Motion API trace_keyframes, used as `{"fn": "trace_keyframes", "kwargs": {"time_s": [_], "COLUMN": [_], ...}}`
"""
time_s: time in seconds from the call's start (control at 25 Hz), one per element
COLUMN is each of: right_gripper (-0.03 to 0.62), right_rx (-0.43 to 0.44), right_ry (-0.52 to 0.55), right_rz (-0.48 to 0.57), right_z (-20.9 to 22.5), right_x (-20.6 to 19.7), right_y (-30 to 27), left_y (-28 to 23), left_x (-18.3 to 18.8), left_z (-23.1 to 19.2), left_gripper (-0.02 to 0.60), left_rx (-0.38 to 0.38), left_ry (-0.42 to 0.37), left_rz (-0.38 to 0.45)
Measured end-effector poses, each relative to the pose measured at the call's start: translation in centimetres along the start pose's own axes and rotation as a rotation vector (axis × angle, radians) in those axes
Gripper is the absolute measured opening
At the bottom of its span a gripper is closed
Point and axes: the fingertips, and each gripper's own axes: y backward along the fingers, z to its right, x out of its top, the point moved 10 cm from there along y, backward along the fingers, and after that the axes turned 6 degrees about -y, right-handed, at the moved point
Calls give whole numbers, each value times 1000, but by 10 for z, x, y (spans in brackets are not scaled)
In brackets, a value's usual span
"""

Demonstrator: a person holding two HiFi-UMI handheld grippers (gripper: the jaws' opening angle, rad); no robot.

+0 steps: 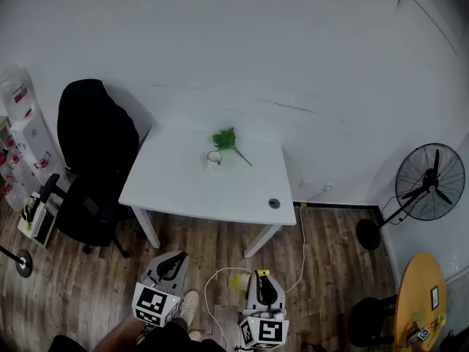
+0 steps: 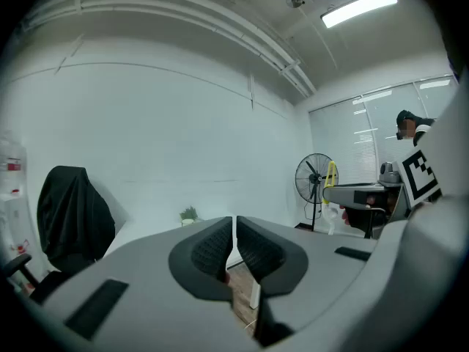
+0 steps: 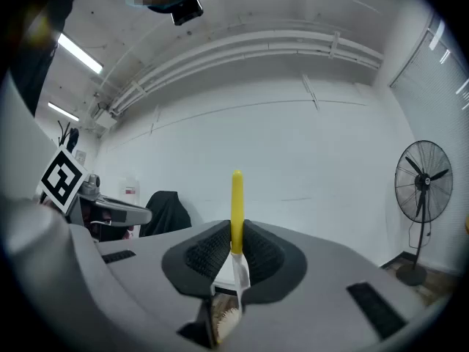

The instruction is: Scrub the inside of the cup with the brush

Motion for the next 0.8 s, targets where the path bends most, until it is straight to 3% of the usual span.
{"fn": "trace_keyframes", "kwargs": {"time_s": [0.8], "right_gripper": [66], "right_rx": [-21], "right_ry": [6], "right_rz": [-14], "right_z": [13], "right_x": [21], "right_y": [-165], "left_y": [-131], "left_x": [19], "left_z": [-108], "left_gripper": [35], "left_rx": [-38], "left_ry": [13], "left_rz": [9]}}
